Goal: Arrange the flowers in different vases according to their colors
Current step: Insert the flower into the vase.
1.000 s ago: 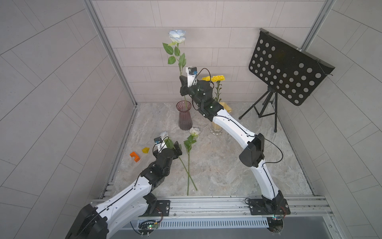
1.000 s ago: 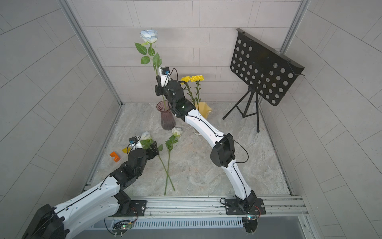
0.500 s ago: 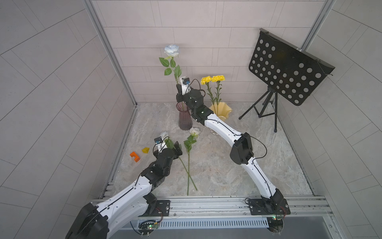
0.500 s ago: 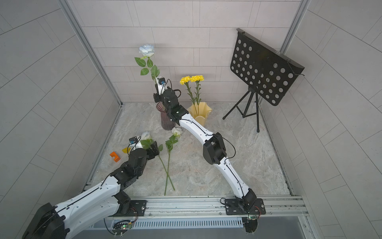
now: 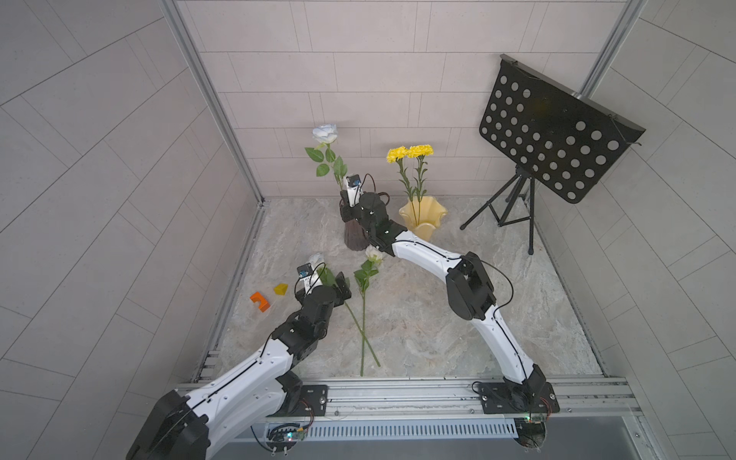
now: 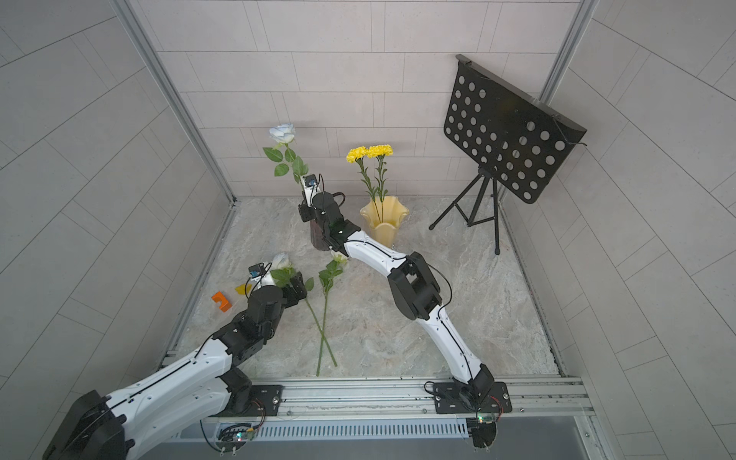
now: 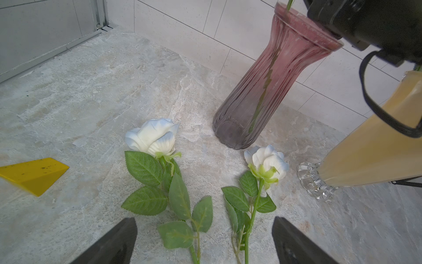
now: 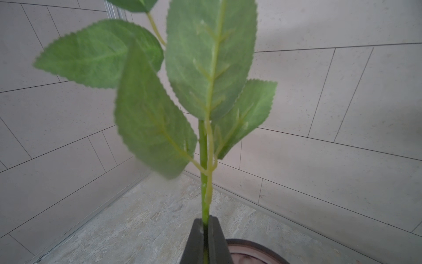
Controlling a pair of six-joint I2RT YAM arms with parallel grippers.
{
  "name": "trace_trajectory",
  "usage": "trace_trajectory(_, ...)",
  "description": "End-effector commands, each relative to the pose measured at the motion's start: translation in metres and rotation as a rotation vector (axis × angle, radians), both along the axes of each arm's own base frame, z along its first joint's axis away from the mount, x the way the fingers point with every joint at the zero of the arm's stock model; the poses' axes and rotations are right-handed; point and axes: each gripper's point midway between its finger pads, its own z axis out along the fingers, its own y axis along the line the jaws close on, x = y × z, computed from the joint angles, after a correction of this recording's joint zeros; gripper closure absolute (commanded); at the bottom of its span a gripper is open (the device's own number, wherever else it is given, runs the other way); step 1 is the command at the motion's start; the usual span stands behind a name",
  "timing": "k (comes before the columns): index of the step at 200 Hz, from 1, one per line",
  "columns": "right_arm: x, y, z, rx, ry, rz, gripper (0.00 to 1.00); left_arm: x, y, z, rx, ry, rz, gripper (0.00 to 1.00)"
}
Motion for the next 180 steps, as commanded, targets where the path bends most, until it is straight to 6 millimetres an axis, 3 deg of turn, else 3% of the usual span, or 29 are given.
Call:
trace_trajectory(1,-0.018,-0.014,0.068,0.1,-0.078,-0.009,0.94,-0.001,0.004,-0.003,0.008,-0.002,0.013,0.0)
trace_trajectory(22,-0.024,-0.017,0.07,0.097,-0.056,-0.003,0.64,0.0,0.004,-0.002,0.009,-0.003,0.011,0.0)
trace_trajectory(52,-0.037,-0.022,0.077,0.091,-0.029,0.009,0.52,0.0,0.003,-0.001,0.006,-0.004,0.007,0.0)
trace_trajectory(96,-0.069,-0.037,0.099,0.067,0.0,0.017,0.48,-0.001,0.008,0.001,0.011,-0.007,0.022,0.0)
trace_trajectory(118,-0.093,-0.048,0.1,0.027,0.081,0.016,0.48,-0.004,0.027,-0.001,0.01,0.016,0.097,0.0)
trace_trajectory(142,-0.126,-0.057,0.071,-0.036,0.242,0.034,0.51,-0.011,0.061,-0.016,-0.062,0.069,0.235,0.0)
trace_trajectory(151,-0.141,-0.062,0.054,-0.063,0.307,0.036,0.51,-0.012,0.069,-0.01,-0.113,0.044,0.259,0.0)
trace_trajectory(180,-0.193,-0.074,-0.031,-0.235,0.529,0.03,0.51,-0.017,0.078,-0.026,-0.178,0.054,0.287,0.0)
